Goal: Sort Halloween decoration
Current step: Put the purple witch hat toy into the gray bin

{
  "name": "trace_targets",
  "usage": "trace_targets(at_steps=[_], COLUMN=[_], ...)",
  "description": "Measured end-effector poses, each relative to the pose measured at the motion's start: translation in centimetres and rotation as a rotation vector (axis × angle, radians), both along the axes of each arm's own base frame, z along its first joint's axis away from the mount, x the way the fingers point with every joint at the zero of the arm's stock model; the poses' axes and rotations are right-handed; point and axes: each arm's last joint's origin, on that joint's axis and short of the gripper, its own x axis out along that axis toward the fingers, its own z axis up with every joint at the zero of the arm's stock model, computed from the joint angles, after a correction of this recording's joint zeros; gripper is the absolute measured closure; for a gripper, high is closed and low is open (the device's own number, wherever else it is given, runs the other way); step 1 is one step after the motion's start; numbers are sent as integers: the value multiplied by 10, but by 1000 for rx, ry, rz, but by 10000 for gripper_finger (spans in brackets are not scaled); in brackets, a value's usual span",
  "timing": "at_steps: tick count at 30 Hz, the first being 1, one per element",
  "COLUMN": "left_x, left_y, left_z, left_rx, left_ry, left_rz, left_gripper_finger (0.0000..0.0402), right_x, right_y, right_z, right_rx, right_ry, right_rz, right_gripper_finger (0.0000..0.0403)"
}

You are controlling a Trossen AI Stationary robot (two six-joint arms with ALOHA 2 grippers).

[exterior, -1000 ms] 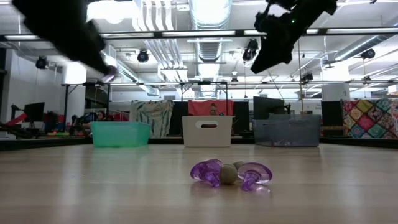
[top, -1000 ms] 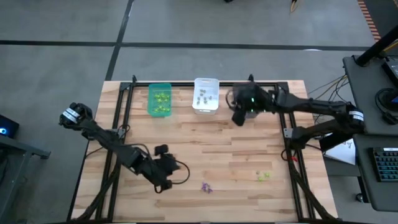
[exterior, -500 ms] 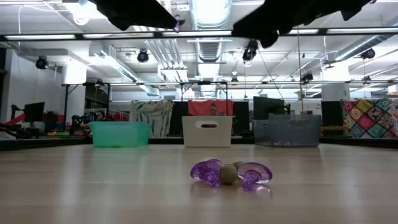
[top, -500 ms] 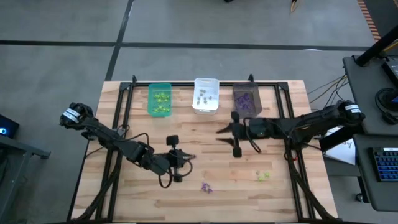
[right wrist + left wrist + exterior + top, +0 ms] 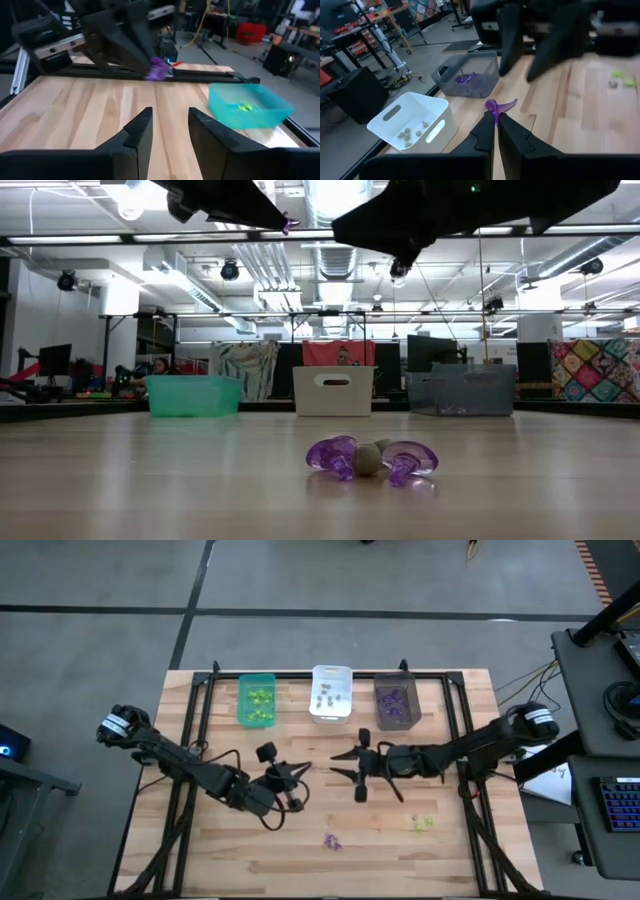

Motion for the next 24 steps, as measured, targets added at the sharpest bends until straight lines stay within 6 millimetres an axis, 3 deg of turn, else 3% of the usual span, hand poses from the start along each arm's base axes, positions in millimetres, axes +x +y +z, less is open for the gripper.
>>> trace_targets(at_steps=[10, 24], left_x=[5, 7], left_y=[9, 12], left_z=[1, 2], left_rx=[-28, -48], left_ry=[-33, -57], left_rz=[39, 55], left_gripper_finger=[401, 401], right_x=[28, 32], right_y=[4, 5], right_z=[0, 6], right_rx=[-21, -18], right_ry=[-30, -49], right_rz=[-46, -49], right_gripper_finger=[287, 328])
